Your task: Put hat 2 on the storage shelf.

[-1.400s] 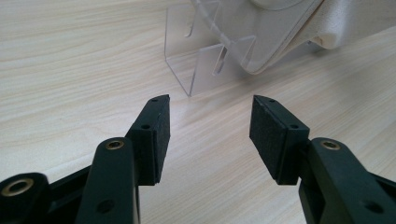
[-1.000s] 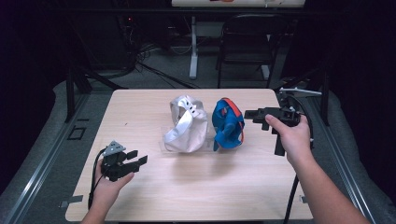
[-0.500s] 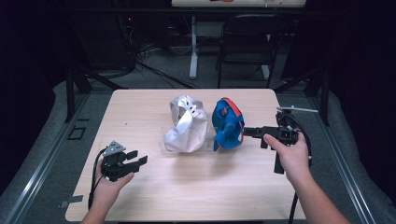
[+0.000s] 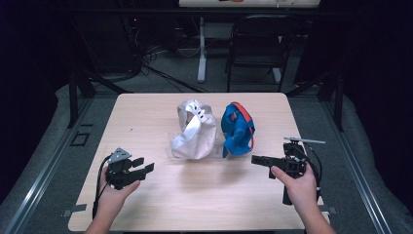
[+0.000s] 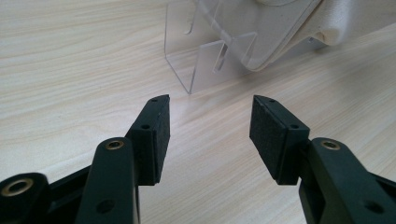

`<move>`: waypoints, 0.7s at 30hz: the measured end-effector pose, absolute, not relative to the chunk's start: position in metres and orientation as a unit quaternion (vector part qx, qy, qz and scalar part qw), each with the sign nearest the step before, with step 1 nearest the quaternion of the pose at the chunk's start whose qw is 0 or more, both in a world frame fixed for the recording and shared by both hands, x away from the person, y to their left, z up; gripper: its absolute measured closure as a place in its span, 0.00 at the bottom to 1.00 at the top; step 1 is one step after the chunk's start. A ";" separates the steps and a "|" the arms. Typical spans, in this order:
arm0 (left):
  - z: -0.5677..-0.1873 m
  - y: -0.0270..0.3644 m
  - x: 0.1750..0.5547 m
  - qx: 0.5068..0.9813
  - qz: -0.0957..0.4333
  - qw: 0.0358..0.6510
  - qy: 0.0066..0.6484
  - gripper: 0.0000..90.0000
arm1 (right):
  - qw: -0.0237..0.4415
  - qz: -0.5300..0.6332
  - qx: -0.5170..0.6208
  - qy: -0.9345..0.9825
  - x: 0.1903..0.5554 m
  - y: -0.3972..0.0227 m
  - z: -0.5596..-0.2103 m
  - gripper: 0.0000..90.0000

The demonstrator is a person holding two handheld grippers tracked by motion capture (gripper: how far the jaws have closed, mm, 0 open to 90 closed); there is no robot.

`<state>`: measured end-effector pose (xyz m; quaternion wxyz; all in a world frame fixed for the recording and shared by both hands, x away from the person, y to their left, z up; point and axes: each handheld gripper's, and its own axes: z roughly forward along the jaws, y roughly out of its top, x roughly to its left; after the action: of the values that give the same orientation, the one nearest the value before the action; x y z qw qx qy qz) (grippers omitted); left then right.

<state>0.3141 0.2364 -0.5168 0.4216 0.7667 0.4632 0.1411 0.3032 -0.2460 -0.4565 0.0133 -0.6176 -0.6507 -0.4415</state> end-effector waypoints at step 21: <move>-0.519 0.236 0.315 0.767 0.141 0.418 0.466 0.54 | -0.025 -0.433 -0.588 -0.683 0.280 -0.229 -0.527 0.52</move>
<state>0.3146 0.2360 -0.5191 0.4180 0.7671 0.4658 0.1410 0.2796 -0.2286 -0.5268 -0.0251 -0.5879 -0.6828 -0.4331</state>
